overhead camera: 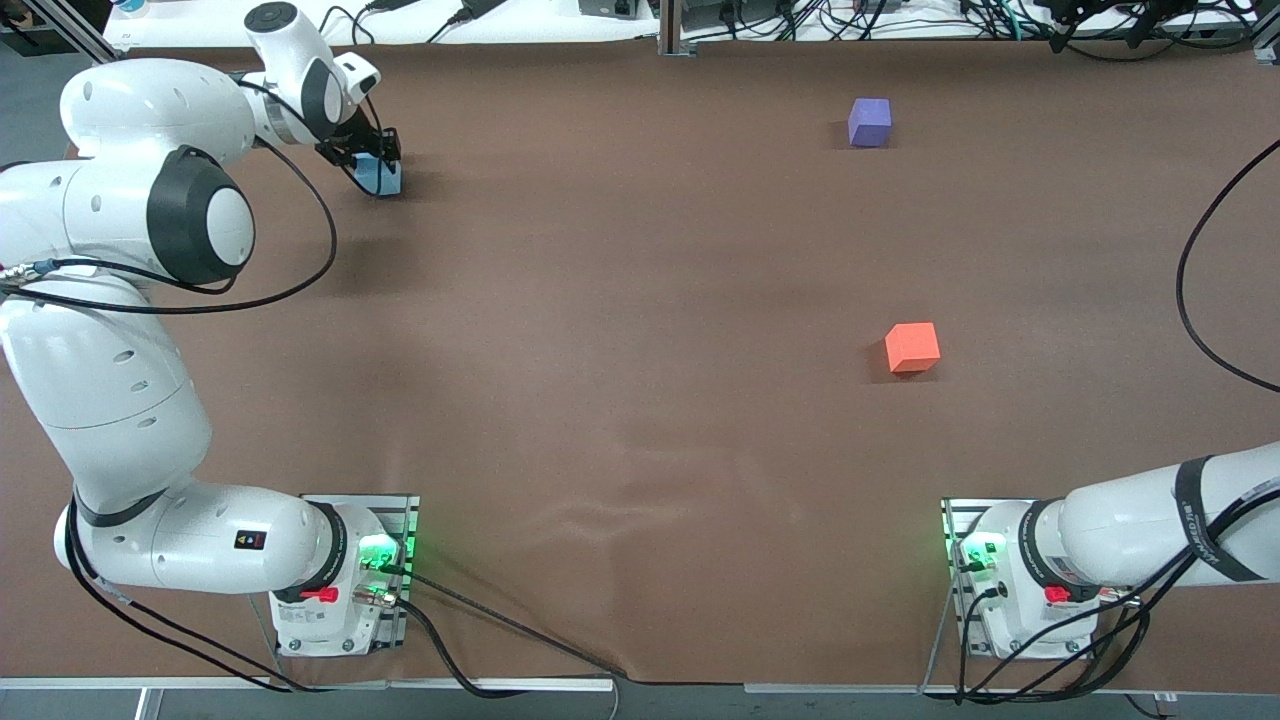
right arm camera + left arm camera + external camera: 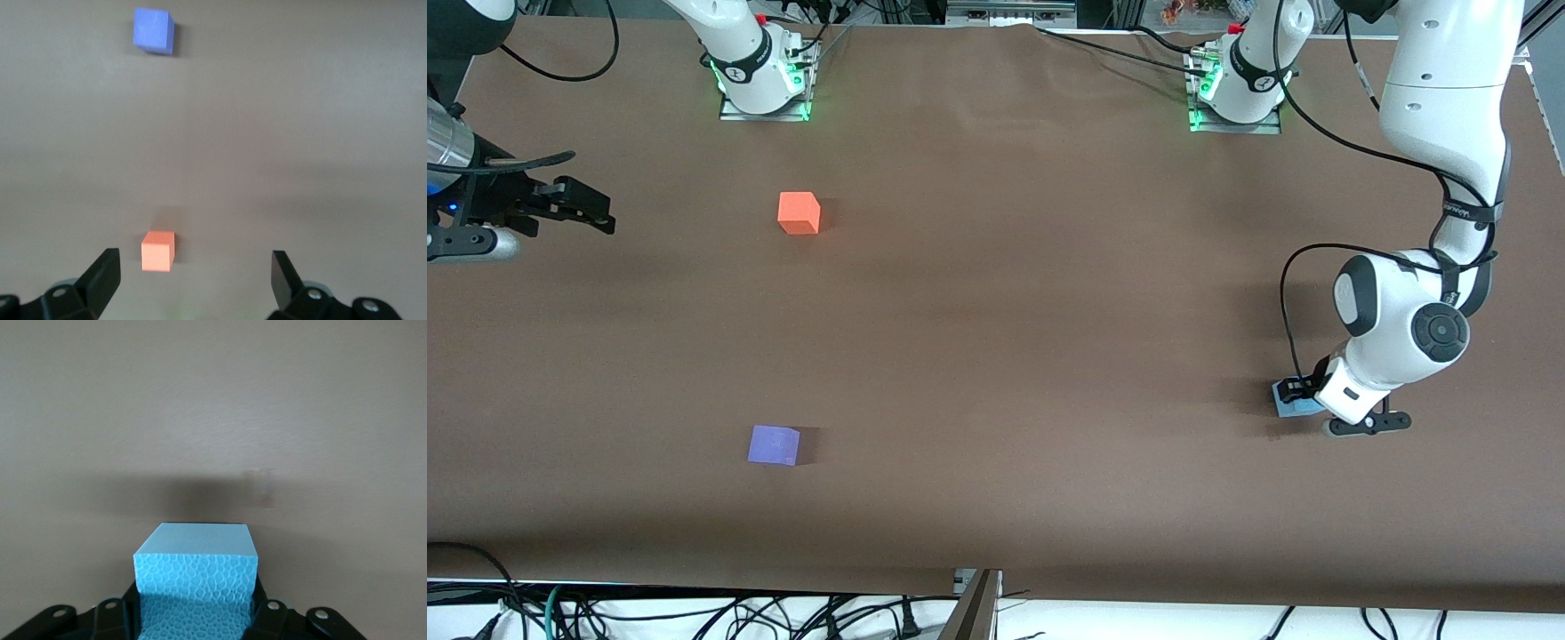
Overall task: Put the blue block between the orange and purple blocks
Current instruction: 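Grasp the light-blue cube with the left gripper and carry it toward the middle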
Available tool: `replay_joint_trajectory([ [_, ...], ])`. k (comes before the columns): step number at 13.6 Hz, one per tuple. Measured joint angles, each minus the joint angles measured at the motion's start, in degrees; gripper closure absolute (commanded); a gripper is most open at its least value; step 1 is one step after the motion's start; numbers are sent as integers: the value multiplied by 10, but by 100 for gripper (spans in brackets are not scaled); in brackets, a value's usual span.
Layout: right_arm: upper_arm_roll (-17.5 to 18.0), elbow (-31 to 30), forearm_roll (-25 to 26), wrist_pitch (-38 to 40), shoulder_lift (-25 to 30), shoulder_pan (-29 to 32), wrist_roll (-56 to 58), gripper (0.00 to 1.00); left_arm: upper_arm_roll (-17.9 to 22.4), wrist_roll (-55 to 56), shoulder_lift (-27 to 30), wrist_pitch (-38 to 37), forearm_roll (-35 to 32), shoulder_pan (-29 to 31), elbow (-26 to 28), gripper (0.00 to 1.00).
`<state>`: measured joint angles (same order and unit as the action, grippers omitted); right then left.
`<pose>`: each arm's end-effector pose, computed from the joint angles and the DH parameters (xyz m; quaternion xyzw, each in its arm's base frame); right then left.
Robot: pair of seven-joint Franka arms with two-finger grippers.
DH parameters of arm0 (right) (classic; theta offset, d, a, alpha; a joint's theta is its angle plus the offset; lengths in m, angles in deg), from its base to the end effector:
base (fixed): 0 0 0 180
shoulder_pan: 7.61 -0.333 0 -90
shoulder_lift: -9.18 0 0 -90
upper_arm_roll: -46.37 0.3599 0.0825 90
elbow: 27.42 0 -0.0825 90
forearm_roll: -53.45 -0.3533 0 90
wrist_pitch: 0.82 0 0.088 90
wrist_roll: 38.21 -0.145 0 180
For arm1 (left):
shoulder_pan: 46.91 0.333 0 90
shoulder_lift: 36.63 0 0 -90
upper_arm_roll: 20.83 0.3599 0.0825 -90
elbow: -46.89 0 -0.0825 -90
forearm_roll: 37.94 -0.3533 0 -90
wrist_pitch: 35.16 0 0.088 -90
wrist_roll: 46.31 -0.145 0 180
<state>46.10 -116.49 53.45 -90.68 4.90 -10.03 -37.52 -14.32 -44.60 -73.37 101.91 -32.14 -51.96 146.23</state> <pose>0.5453 0.0206 0.5974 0.9992 0.0248 -0.0304 0.0006 0.6768 0.0053 0.2336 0.9985 0.0528 0.0114 0.0011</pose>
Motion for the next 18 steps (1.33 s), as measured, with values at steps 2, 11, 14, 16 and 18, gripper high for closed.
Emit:
replay_joint_trajectory([
  [2,-3,0,0,-7,-2,1,-1,0,-5,0,11,-74,1,-28,-36,100],
  [11,-5,0,0,-19,-7,1,-1,0,-75,326,-66,-164,61,-260,-216,100],
  [14,-4,0,0,-19,-8,0,0,0,-72,445,-143,-145,61,-316,-289,99],
  [16,-3,0,0,-19,-9,0,0,0,-70,466,-166,-129,61,-324,-309,93],
  [18,-3,0,0,-19,-10,0,0,0,-64,468,-170,-125,61,-322,-318,93],
])
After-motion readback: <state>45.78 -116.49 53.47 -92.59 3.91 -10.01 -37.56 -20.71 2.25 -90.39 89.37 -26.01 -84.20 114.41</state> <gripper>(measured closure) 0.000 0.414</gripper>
